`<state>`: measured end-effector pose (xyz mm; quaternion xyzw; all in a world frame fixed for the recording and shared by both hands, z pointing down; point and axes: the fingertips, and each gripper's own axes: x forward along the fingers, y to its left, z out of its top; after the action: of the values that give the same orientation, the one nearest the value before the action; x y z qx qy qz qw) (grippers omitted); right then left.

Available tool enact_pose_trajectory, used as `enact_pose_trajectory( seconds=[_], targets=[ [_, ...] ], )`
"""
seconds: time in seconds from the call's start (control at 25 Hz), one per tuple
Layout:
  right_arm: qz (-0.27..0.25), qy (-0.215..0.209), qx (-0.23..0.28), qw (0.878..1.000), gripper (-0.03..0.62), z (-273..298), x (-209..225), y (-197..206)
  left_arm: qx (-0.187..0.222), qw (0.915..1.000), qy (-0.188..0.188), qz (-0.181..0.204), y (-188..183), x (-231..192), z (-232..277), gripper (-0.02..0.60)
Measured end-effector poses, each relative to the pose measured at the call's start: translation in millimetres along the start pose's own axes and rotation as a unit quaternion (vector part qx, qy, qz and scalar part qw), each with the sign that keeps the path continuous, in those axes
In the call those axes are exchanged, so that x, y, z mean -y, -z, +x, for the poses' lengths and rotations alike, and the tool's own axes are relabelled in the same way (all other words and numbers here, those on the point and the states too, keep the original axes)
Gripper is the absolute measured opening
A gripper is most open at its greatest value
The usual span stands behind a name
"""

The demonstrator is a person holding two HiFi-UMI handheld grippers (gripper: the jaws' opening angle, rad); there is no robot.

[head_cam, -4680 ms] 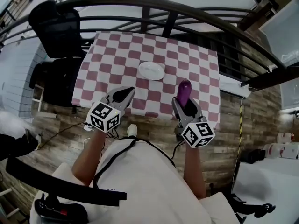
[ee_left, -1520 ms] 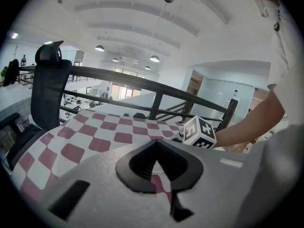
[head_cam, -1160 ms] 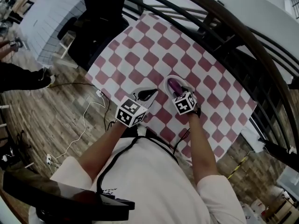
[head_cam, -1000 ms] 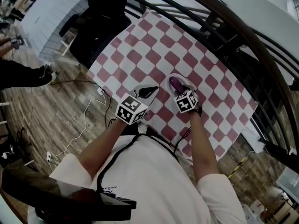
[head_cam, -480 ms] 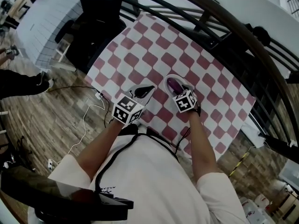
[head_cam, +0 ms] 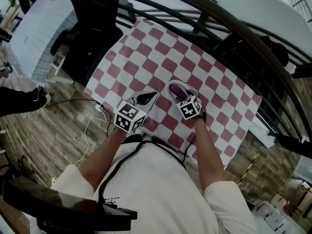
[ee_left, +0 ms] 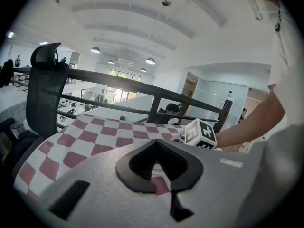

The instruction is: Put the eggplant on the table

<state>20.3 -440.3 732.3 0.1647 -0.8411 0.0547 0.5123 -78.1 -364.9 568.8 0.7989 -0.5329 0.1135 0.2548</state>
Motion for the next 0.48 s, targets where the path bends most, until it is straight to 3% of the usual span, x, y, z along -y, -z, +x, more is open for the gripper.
enact_pose_trajectory(
  seconds=[0.24, 0.36, 0.48],
  targets=[
    [0.046, 0.026, 0.028, 0.998, 0.265, -25.8, 5.5, -2.4, 0.002, 0.9992, 0.038, 0.015, -5.0, 11.8, 3.5, 0.006],
    [0.077, 0.037, 0.052, 0.995, 0.236, -43.0, 8.5, -7.0, 0.001, 0.9983, 0.054, 0.021, -7.3, 17.7, 3.0, 0.006],
    [0.11, 0.051, 0.081, 0.989, 0.164, -58.5, 8.3, -9.9, -0.001, 0.9972, 0.072, 0.022, -9.0, 22.4, -0.9, 0.006]
  ],
)
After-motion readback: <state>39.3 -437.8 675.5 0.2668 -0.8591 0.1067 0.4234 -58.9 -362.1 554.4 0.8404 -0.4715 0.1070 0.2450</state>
